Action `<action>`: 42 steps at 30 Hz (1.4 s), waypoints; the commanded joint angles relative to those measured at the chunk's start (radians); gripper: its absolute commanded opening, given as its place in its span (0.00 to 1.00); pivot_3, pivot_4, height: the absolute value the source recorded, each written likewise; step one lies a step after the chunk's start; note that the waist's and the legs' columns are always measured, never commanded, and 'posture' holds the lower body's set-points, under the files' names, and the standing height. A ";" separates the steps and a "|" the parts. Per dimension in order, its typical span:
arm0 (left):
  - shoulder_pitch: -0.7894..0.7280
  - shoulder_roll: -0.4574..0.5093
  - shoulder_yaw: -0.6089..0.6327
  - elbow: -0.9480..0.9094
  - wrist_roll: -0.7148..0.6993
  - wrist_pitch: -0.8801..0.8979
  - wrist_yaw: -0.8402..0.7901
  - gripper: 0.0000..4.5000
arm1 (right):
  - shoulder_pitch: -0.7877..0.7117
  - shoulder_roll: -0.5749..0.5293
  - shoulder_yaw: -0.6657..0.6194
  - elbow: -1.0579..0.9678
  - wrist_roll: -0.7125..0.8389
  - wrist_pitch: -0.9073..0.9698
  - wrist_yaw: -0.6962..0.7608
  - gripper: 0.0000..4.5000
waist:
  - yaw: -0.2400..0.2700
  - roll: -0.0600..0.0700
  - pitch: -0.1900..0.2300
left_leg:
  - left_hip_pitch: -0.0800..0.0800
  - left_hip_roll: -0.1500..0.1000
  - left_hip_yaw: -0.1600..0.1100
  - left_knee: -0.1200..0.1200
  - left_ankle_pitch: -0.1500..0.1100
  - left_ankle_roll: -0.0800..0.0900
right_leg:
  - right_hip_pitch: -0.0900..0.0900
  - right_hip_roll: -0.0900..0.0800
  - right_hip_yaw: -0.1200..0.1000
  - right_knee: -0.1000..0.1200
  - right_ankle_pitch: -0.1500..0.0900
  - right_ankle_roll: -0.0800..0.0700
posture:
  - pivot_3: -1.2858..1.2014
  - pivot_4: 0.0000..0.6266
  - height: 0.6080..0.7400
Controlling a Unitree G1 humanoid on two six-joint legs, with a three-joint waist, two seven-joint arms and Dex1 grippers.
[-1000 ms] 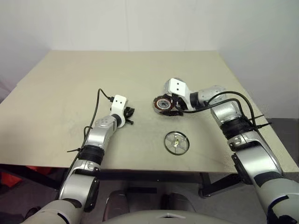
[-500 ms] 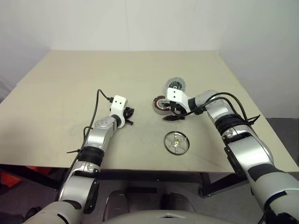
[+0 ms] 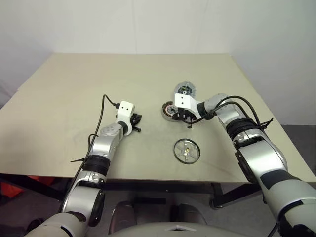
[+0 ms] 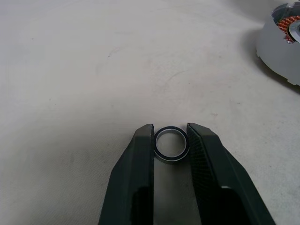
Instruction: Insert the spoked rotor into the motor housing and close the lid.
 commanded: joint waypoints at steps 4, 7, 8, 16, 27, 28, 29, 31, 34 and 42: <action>0.008 -0.002 0.009 -0.010 -0.005 0.014 0.008 0.16 | -0.062 -0.018 0.005 0.020 -0.034 -0.059 0.008 0.04 | 0.000 0.000 0.000 | 0.000 0.000 0.000 0.000 0.000 0.000 | 0.000 0.000 0.000 0.000 0.000 0.000 | 0.52 0.00 1.00; 0.009 -0.002 0.010 -0.012 -0.006 0.015 0.009 0.16 | -0.068 -0.012 0.012 0.029 -0.047 -0.071 0.016 0.04 | 0.000 0.000 0.000 | 0.000 0.000 0.000 0.000 0.000 0.000 | 0.000 0.000 0.000 0.000 0.000 0.000 | 0.52 0.00 1.00; 0.010 -0.002 0.010 -0.012 -0.006 0.015 0.010 0.16 | -0.068 -0.010 0.014 0.031 -0.051 -0.075 0.019 0.04 | 0.000 0.000 0.000 | 0.000 0.000 0.000 0.000 0.000 0.000 | 0.000 0.000 0.000 0.000 0.000 0.000 | 0.52 0.00 1.00; 0.012 -0.005 0.013 -0.016 -0.007 0.018 0.013 0.16 | -0.054 0.010 0.031 0.029 -0.074 -0.091 0.040 0.04 | 0.000 0.000 0.000 | 0.000 0.000 0.000 0.000 0.000 0.000 | 0.000 0.000 0.000 0.000 0.000 0.000 | 0.52 0.00 1.00; 0.018 -0.007 0.014 -0.022 -0.010 0.021 0.014 0.16 | -0.035 0.034 0.040 0.032 -0.097 -0.092 0.046 0.04 | -0.001 0.000 0.000 | 0.000 0.000 0.000 0.000 0.000 0.000 | 0.000 0.000 0.000 0.001 0.000 0.000 | 0.52 0.00 1.00; 0.020 -0.008 0.013 -0.024 -0.010 0.021 0.015 0.16 | -0.035 0.036 0.040 0.033 -0.098 -0.091 0.045 0.04 | -0.001 0.000 0.000 | 0.000 0.000 0.000 0.000 0.000 0.000 | 0.000 0.000 0.000 0.001 0.000 0.000 | 0.52 0.00 1.00; 0.023 -0.009 0.012 -0.027 -0.011 0.022 0.016 0.16 | -0.036 0.038 0.039 0.036 -0.099 -0.089 0.043 0.04 | -0.001 0.000 0.000 | 0.000 0.000 0.000 0.000 0.000 0.000 | 0.000 0.000 0.000 0.001 0.000 0.000 | 0.52 0.00 1.00; 0.027 -0.013 0.010 -0.033 -0.011 0.025 0.018 0.16 | -0.039 0.043 0.037 0.043 -0.100 -0.082 0.037 0.04 | -0.001 0.000 0.000 | 0.000 0.000 0.000 0.000 0.000 0.001 | 0.000 0.000 0.000 0.001 0.000 0.000 | 0.52 0.00 1.00; 0.033 -0.018 0.009 -0.041 -0.012 0.029 0.022 0.16 | -0.040 0.043 0.038 0.051 -0.104 -0.084 0.032 0.04 | -0.002 0.000 0.000 | 0.000 0.000 0.000 0.000 0.000 0.001 | 0.000 0.000 0.000 0.001 0.000 0.000 | 0.52 0.00 1.00; 0.043 -0.020 0.010 -0.055 -0.014 0.036 0.027 0.16 | -0.049 0.047 0.030 0.069 -0.109 -0.071 -0.002 0.02 | -0.004 0.000 0.000 | 0.001 0.000 0.000 0.000 -0.001 -0.001 | 0.001 0.000 0.000 0.001 0.000 0.000 | 0.52 0.00 1.00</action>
